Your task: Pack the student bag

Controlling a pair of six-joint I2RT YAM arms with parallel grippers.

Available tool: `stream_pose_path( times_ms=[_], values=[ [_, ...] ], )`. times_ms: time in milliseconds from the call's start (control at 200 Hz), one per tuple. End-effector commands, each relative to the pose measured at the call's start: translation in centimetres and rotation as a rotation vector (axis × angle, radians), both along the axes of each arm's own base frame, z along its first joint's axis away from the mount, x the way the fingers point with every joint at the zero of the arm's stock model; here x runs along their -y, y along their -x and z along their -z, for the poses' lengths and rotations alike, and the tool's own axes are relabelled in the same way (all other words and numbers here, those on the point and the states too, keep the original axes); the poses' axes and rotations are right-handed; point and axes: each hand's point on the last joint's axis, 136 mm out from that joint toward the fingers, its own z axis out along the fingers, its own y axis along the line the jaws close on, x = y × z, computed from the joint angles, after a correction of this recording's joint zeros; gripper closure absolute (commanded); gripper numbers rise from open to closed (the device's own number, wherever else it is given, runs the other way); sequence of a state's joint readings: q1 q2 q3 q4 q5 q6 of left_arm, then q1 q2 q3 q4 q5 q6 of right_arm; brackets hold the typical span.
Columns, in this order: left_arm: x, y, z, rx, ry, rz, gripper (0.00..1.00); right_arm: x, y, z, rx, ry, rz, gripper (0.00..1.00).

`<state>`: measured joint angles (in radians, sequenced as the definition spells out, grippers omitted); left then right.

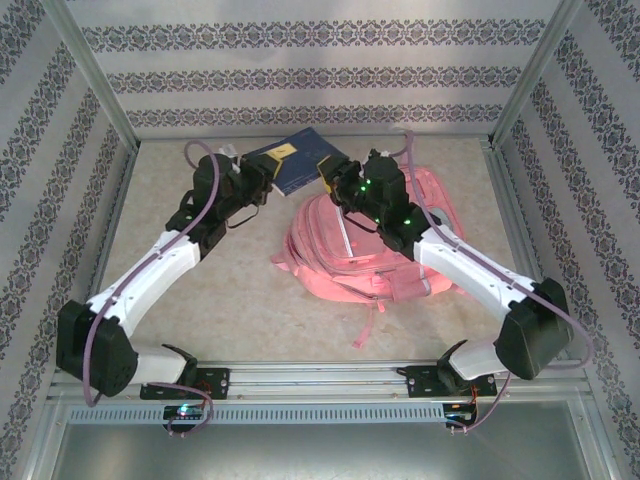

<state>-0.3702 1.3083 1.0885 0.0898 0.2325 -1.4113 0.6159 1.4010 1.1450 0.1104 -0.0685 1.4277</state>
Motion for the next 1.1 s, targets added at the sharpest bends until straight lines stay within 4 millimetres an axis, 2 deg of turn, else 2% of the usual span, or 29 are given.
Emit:
stream_pose_path(
  times_ms=[0, 80, 145, 240, 300, 425, 540, 670, 784, 1094],
  values=[
    [-4.3, 2.1, -1.3, 0.030, -0.195, -0.072, 1.00, 2.9, 1.7, 2.1, -0.012, 0.206, -0.023, 0.64],
    [-6.0, 3.5, 0.0, -0.023, -0.309, -0.075, 1.00, 4.4, 2.4, 3.6, -0.034, 0.318, -0.054, 0.65],
    [-6.8, 4.8, 1.2, -0.075, -0.405, -0.047, 1.00, 4.4, 3.0, 4.8, -0.049, 0.415, -0.141, 0.65],
    [-7.4, 6.5, 2.9, -0.135, -0.527, 0.011, 1.00, 3.0, 4.1, 6.7, -0.075, 0.530, -0.317, 0.67],
    [-8.1, 7.7, 3.9, -0.168, -0.595, 0.031, 1.00, 2.0, 5.0, 8.7, -0.111, 0.615, -0.439, 0.69],
    [-10.3, 10.0, 5.7, -0.247, -0.728, 0.025, 1.00, -0.1, 7.1, 11.6, -0.104, 0.905, -0.668, 0.69],
    [-12.1, 11.7, 6.4, -0.288, -0.808, -0.005, 1.00, -1.9, 8.2, 13.7, -0.105, 1.061, -0.797, 0.67],
    [-13.4, 12.9, 7.2, -0.342, -0.876, -0.013, 1.00, -3.0, 7.7, 15.4, -0.128, 1.117, -0.816, 0.63],
    [-14.1, 13.6, 7.5, -0.362, -0.910, -0.012, 1.00, -3.1, 6.8, 16.4, -0.165, 1.194, -0.793, 0.62],
    [-14.1, 14.2, 8.7, -0.381, -0.875, 0.016, 1.00, -4.7, 5.3, 18.4, -0.226, 1.243, -0.767, 0.62]
  ],
)
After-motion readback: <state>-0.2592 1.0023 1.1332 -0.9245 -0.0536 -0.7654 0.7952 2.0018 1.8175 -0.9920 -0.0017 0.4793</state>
